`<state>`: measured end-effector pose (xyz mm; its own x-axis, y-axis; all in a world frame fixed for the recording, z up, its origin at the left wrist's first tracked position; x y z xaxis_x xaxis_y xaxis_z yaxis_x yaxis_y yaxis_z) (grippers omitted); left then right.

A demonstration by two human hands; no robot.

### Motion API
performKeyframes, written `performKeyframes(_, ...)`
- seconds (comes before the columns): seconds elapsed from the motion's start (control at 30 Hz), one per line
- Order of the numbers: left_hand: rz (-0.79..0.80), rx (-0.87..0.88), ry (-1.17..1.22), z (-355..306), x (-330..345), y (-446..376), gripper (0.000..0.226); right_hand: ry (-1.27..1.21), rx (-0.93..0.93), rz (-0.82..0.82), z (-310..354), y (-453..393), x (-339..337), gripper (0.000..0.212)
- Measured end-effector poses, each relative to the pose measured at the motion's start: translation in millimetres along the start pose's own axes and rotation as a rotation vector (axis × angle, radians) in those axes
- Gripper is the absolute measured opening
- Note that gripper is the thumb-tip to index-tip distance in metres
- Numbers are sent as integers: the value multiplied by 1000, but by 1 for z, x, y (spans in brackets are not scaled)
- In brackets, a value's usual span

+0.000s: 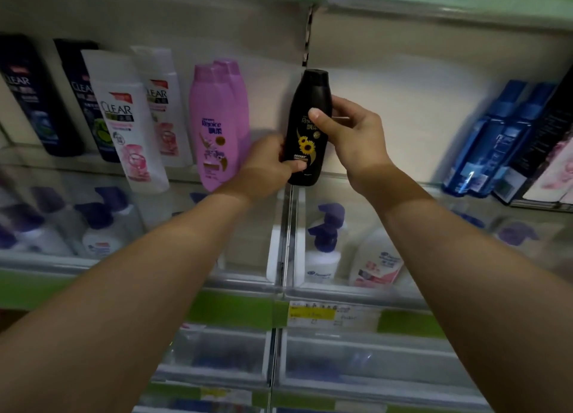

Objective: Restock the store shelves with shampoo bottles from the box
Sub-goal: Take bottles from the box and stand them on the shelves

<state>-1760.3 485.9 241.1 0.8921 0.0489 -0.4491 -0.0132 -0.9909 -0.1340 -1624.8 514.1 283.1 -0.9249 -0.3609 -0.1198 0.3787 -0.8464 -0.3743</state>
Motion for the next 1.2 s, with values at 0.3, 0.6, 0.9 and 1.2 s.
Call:
performKeyframes(0.3,-110,-5,-10,1,0,-7,28,64,-24,-87,0,-6,-4,29)
performKeyframes(0.6,-119,-11,-40,-1,-1,-9,33,155,-39,-135,1,-11,-4,25)
performKeyframes(0.9,-224,-51,-14,-5,-2,-1,34,182,31,-199,5,-9,-5,27)
performKeyframes(1.2,-292,-82,-102,-20,-8,37,41,150,174,-298,14,16,1,45)
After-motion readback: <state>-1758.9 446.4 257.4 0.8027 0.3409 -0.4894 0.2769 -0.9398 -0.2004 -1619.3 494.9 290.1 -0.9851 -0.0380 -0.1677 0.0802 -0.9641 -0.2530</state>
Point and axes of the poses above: each hand's wrist, its own y-axis away from the middle knuckle, its own x-axis out of the palm, z = x × y, the point moved 6 cm from there along -y, towards the middle knuckle, and after that the axes turned 12 degrees about z, right-handed, at the moved point
